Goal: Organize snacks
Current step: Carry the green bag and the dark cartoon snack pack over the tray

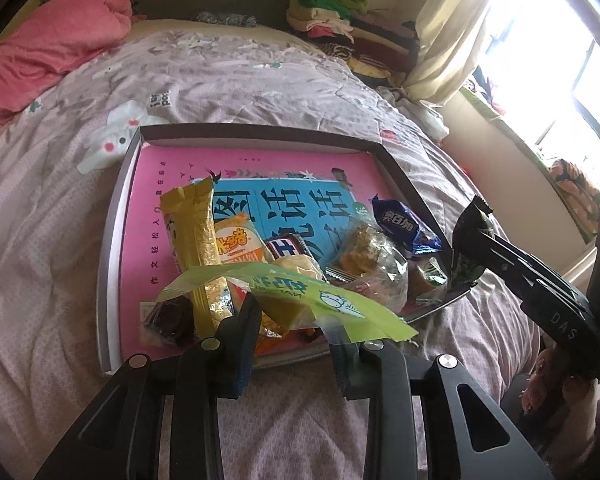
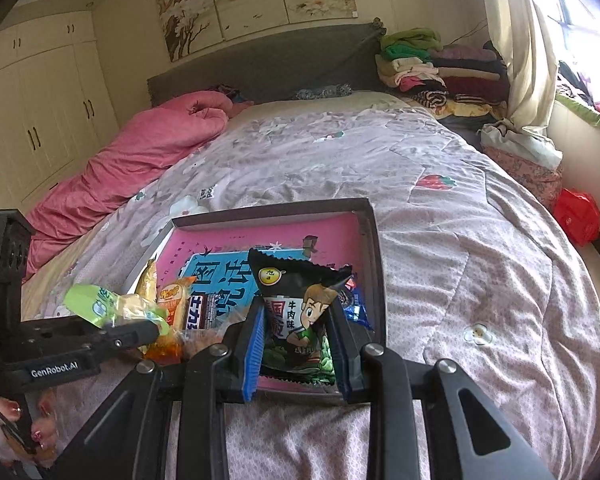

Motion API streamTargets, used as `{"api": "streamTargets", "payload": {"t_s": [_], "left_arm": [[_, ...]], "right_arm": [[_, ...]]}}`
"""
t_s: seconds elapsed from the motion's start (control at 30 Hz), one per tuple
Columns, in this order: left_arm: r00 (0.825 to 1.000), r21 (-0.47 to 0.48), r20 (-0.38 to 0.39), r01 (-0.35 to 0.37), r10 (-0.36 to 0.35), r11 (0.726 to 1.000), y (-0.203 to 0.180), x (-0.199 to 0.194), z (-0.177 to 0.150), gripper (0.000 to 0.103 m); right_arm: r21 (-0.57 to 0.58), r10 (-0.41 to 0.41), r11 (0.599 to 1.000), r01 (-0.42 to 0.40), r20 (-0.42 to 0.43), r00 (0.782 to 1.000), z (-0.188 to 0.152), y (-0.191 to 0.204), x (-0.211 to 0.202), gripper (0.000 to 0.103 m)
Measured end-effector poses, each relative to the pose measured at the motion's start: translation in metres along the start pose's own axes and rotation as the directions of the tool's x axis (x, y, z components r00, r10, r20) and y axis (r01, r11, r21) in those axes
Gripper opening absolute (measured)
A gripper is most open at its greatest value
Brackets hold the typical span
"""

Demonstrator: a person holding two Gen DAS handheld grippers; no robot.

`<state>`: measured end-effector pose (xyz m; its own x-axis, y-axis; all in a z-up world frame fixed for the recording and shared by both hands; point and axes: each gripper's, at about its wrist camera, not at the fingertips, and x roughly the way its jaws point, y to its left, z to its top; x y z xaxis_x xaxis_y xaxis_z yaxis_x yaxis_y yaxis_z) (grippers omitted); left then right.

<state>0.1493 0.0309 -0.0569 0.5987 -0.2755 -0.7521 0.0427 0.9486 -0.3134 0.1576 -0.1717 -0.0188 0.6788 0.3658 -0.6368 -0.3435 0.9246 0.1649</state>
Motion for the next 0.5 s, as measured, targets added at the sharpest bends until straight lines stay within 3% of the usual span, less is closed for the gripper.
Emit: {"api": "streamTargets", "payload": {"t_s": [0.5], "left_arm": [[1.0,-0.009,-0.016,-0.015,0.015,1.0,0.007,0.012,0.0,0.033]], "right_arm": [[0.014,-0.013,1.0,0.013,-0.051,0.999,-0.003,-0.003,0.025,0.03]]}}
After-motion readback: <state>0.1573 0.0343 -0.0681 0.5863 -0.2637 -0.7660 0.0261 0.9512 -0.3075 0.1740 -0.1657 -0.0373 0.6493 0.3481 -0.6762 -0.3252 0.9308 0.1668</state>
